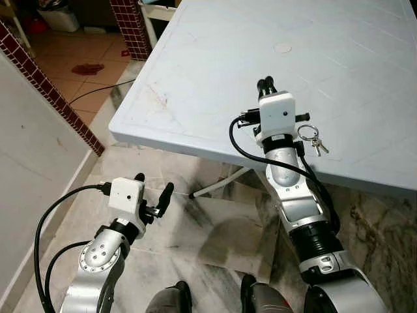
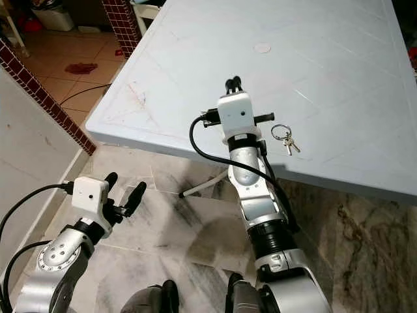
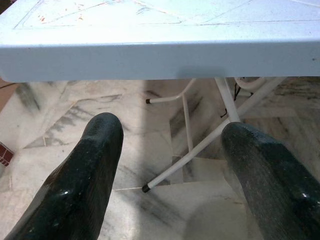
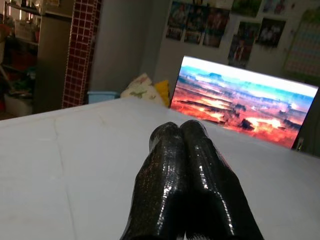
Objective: Hang keys on a hook
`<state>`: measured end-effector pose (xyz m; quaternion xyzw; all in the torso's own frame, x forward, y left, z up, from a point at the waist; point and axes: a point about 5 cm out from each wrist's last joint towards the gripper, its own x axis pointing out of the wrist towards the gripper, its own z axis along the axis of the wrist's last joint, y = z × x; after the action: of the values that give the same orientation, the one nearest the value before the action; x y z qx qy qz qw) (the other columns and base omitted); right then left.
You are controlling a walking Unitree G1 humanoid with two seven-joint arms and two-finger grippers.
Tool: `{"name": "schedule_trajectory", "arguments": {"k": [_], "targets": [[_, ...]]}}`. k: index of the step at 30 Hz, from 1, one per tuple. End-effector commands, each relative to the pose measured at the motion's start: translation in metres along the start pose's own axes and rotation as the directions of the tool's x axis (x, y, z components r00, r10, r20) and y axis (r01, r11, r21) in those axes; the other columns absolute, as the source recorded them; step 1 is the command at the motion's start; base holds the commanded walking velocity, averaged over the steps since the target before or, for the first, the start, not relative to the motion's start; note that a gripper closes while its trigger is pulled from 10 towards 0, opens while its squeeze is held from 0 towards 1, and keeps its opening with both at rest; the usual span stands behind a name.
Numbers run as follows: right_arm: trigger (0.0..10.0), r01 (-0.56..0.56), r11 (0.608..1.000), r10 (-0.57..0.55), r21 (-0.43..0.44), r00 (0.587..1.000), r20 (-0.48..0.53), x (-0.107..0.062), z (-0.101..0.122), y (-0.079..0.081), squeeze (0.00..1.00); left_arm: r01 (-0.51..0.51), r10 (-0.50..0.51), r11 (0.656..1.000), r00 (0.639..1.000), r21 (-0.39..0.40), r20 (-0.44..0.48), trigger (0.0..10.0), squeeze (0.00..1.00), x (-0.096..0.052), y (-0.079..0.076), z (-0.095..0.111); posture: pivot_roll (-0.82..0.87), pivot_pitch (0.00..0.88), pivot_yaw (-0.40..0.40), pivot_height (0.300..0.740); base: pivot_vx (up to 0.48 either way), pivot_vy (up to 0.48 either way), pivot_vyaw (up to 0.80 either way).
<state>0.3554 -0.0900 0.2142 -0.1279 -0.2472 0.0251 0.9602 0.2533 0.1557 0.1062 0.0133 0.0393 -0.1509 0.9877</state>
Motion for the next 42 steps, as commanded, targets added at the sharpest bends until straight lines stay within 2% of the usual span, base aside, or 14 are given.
{"name": "schedule_trajectory", "arguments": {"k": [1, 2, 3, 6, 7, 8, 9, 13, 23, 35, 42], "targets": [[10.0, 0.032, 0.998, -0.027, 0.052, 0.996, -0.088, -0.004, -0.011, -0.003, 0.0, -0.019, 0.019, 1.0, 1.0, 0.001, -0.02, 10.0, 0.0, -0.002, 0.003, -0.005, 0.05, 0.214, 0.098, 0.74, 0.0, 0.0, 0.0], [10.0, 0.054, 0.996, -0.045, 0.075, 0.992, -0.118, -0.007, -0.016, -0.006, 0.84, -0.019, 0.019, 1.0, 1.0, 0.001, -0.021, 10.0, 0.0, -0.002, 0.003, -0.005, 0.05, 0.214, 0.098, 0.74, 0.0, 0.0, 0.0], [10.0, 0.07, 0.992, -0.052, 0.107, 0.985, -0.164, -0.012, -0.024, -0.009, 1.0, -0.02, 0.02, 1.0, 1.0, 0.0, -0.023, 10.0, 0.0, -0.003, 0.003, -0.006, 0.05, 0.216, 0.099, 0.74, 0.0, 0.0, 0.0], [10.0, 0.077, 0.991, -0.052, 0.113, 0.976, -0.209, -0.019, -0.031, -0.011, 1.0, -0.02, 0.02, 1.0, 0.999, -0.001, -0.026, 10.0, 0.0, -0.003, 0.003, -0.007, 0.04, 0.218, 0.099, 0.74, 0.0, 0.0, 0.0], [10.0, 0.102, 0.985, -0.061, 0.141, 0.961, -0.269, -0.025, -0.041, -0.012, 1.0, -0.016, 0.016, 1.0, 1.0, -0.001, -0.026, 10.0, 0.0, -0.003, 0.002, -0.007, 0.04, 0.218, 0.099, 0.74, 0.0, 0.0, 0.0], [10.0, 0.102, 0.985, -0.061, 0.141, 0.961, -0.269, -0.025, -0.041, -0.012, 1.0, -0.016, 0.016, 1.0, 1.0, -0.001, -0.026, 10.0, 0.0, -0.003, 0.002, -0.007, 0.04, 0.218, 0.099, 0.74, 0.0, 0.0, 0.0], [10.0, 0.099, 0.984, -0.048, 0.145, 0.947, -0.317, -0.031, -0.049, -0.011, 1.0, -0.014, 0.014, 1.0, 1.0, -0.001, -0.027, 10.0, 0.0, -0.002, 0.002, -0.007, 0.04, 0.218, 0.101, 0.74, 0.0, 0.0, 0.0], [10.0, 0.097, 0.981, -0.026, 0.169, 0.926, -0.377, -0.038, -0.056, -0.008, 1.0, -0.011, 0.011, 1.0, 1.0, 0.001, -0.027, 10.0, 0.0, -0.002, 0.002, -0.007, 0.04, 0.217, 0.106, 0.74, 0.0, 0.0, 0.0], [10.0, 0.056, 0.971, 0.052, 0.232, 0.9, -0.433, -0.044, -0.062, 0.003, 1.0, -0.01, 0.01, 1.0, 1.0, 0.007, -0.026, 10.0, 0.0, -0.002, 0.004, -0.006, 0.05, 0.211, 0.105, 0.74, 0.0, 0.0, 0.0], [10.0, 0.027, 0.975, 0.075, 0.222, 0.896, -0.438, -0.042, -0.065, 0.0, 1.0, -0.015, 0.015, 1.0, 1.0, 0.01, -0.026, 10.0, 0.0, -0.003, 0.004, -0.006, 0.05, 0.21, 0.106, 0.74, 0.0, 0.0, 0.0], [10.0, 0.013, 0.985, 0.043, 0.175, 0.947, -0.317, -0.036, -0.045, 0.0, 1.0, -0.016, 0.016, 1.0, 1.0, 0.009, -0.025, 10.0, 0.0, -0.003, 0.005, -0.006, 0.05, 0.211, 0.107, 0.74, 0.0, 0.0, 0.0]]}}
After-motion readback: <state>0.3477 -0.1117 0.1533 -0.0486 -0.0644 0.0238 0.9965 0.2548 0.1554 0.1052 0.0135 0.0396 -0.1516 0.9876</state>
